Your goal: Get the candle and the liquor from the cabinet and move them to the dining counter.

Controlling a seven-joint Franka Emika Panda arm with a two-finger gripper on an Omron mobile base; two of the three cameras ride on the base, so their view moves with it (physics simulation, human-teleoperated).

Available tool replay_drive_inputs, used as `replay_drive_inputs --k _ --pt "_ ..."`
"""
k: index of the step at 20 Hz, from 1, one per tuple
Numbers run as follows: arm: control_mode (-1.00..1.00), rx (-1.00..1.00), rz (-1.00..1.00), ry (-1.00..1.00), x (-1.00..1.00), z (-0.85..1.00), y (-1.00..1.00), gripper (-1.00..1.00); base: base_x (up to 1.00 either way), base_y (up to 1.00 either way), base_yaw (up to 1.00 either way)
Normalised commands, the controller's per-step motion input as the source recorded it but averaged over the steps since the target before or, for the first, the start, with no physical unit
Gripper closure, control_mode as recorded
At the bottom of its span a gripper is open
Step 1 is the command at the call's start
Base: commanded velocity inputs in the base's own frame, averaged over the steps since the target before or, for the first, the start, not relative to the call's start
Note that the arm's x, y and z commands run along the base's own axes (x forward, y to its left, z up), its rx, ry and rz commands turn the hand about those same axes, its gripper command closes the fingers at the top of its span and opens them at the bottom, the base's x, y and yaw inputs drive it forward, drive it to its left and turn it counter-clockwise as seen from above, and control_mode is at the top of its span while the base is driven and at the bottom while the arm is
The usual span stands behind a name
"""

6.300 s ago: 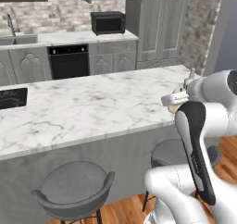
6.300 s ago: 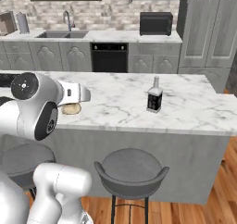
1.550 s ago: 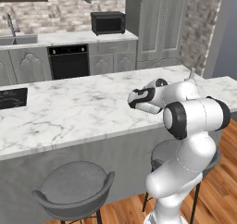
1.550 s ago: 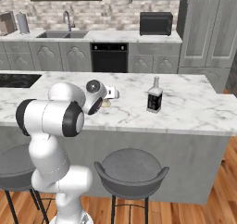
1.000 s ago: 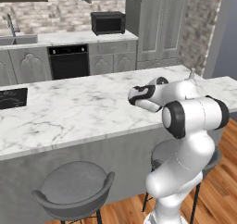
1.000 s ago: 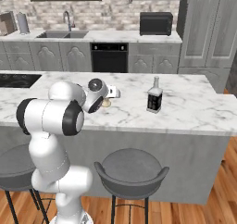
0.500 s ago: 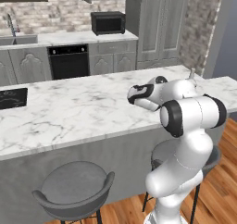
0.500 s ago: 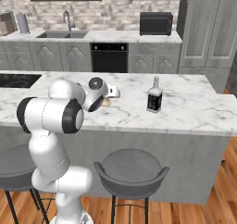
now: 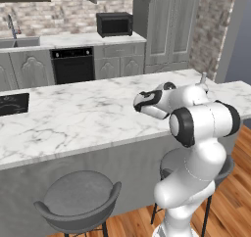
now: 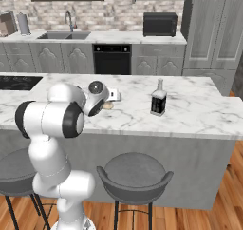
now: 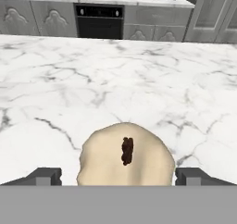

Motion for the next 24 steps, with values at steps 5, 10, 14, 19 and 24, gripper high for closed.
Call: replay_drive_inputs --k 5,10,14,19,24 --pt "-1.0 0.0 -0.01 -0.04 -0.2 0.01 0.1 -1.0 0.0 0.0 0.0" --pt "-1.0 0.0 -0.04 -0.03 -0.15 0.19 0.02 -1.0 0.0 0.0 0.0" --pt "-1.0 -0.01 -0.05 0.0 -0.06 0.33 0.0 -1.0 0.0 0.0 0.0" --pt "-1.0 -0.02 -0.06 0.0 -0.01 0.53 0.0 -1.0 0.0 0.0 0.0" --pt "-1.0 -0.02 -0.07 0.0 -0.02 0.6 0.0 -1.0 0.0 0.0 0.0"
